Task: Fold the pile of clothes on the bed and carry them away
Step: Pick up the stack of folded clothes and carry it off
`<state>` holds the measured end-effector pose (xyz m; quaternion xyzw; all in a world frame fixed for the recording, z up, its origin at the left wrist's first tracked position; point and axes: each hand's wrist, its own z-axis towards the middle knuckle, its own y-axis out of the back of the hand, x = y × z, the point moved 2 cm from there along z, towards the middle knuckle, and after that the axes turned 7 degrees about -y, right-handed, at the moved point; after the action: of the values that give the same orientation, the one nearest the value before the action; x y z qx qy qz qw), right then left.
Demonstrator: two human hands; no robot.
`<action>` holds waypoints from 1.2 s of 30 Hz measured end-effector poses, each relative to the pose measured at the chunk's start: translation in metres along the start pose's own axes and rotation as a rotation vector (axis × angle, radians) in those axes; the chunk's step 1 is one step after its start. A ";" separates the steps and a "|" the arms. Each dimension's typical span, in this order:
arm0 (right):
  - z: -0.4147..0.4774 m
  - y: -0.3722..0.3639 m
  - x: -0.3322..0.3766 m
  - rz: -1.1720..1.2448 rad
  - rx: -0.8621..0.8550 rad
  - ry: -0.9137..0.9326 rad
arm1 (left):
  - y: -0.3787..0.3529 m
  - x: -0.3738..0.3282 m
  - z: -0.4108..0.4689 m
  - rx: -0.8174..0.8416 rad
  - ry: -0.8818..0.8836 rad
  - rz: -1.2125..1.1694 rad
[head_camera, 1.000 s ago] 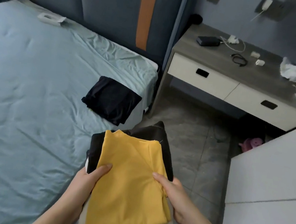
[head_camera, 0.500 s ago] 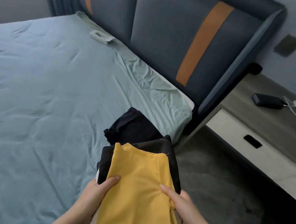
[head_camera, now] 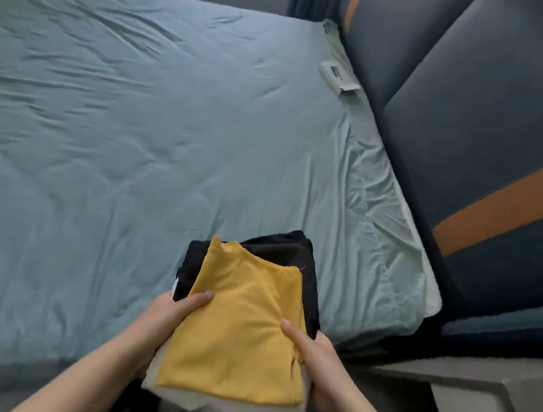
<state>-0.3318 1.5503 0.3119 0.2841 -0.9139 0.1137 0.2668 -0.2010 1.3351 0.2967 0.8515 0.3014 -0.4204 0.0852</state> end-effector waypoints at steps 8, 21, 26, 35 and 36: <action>0.084 0.071 0.041 -0.285 -0.013 0.056 | -0.061 0.037 0.050 -0.221 0.019 -0.085; 0.257 0.124 -0.029 -0.312 -0.300 0.084 | -0.099 0.154 0.215 -0.394 0.116 -0.077; 0.268 0.118 -0.074 -0.370 -0.294 0.104 | -0.094 0.188 0.213 -0.457 0.099 0.012; 0.246 0.116 -0.088 -0.501 -0.311 0.172 | -0.113 0.211 0.176 -0.413 0.032 0.253; 0.244 0.116 -0.083 -0.606 -0.368 0.197 | -0.111 0.209 0.176 -0.414 0.086 0.312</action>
<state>-0.4439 1.5948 0.0565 0.4767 -0.7635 -0.1099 0.4216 -0.2863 1.4460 0.0372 0.8692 0.2493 -0.2951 0.3088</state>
